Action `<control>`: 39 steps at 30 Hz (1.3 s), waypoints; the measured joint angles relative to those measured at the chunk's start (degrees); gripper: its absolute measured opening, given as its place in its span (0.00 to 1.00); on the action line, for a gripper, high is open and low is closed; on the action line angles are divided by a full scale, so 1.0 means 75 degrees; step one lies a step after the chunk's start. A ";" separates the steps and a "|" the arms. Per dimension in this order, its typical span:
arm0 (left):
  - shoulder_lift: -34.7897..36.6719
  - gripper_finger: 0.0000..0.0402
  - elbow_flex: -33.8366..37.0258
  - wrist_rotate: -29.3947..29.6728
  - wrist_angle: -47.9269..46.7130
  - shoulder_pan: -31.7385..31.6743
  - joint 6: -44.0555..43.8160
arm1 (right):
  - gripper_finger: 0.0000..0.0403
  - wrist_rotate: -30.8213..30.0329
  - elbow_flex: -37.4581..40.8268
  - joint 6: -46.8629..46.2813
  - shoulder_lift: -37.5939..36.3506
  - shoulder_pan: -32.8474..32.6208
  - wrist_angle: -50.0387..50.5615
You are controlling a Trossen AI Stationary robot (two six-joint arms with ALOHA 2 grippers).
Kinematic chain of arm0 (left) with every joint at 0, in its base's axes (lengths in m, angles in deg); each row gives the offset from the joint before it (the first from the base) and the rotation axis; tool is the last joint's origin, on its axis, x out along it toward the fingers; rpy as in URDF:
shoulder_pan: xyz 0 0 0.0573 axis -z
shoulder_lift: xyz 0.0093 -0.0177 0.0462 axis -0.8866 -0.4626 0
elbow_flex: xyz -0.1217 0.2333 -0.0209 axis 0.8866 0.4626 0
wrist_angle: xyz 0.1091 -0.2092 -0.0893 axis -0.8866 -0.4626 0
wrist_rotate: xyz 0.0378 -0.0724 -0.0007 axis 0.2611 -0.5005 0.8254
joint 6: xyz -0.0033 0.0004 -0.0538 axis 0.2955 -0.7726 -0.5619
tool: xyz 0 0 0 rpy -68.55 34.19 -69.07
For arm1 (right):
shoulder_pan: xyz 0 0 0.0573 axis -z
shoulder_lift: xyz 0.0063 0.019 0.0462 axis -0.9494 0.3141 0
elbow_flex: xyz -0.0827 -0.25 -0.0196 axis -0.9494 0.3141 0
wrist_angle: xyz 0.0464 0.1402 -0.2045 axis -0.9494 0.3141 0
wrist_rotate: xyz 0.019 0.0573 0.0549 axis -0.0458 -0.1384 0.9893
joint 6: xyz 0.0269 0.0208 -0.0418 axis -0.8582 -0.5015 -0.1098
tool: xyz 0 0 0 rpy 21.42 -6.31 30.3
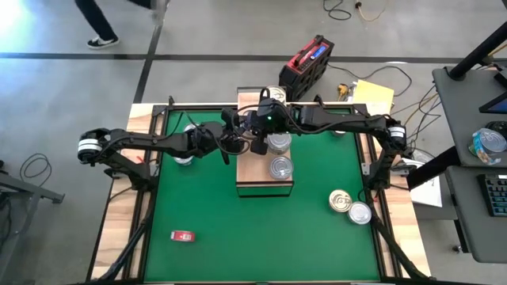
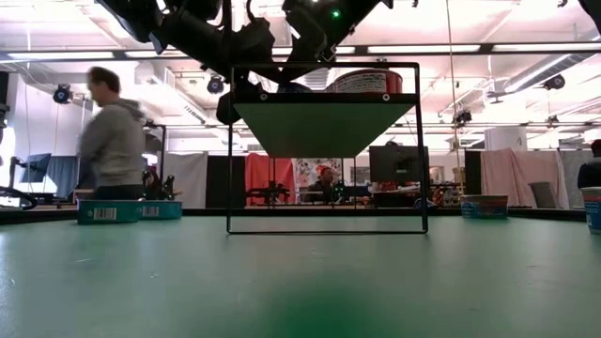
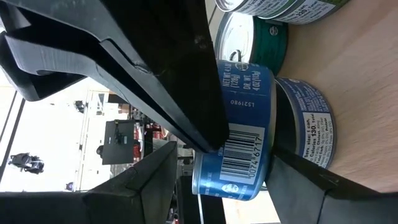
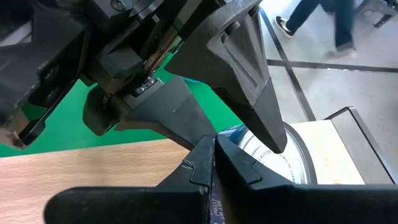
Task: Stack canned seafood by type on shelf
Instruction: Stack the blue tuna can on top of the blue tuna can on the shelf
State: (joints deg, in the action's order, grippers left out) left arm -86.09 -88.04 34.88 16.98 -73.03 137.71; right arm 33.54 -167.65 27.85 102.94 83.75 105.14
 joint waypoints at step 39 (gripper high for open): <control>0.0000 0.60 0.0000 -0.0058 -0.0011 -0.0056 -0.0005 | 0.02 0.0000 0.0003 0.0003 0.0000 0.0000 0.0000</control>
State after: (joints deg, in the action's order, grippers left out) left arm -86.09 -88.04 34.45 16.90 -73.45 137.68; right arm 33.54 -167.63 27.88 102.94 83.75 105.14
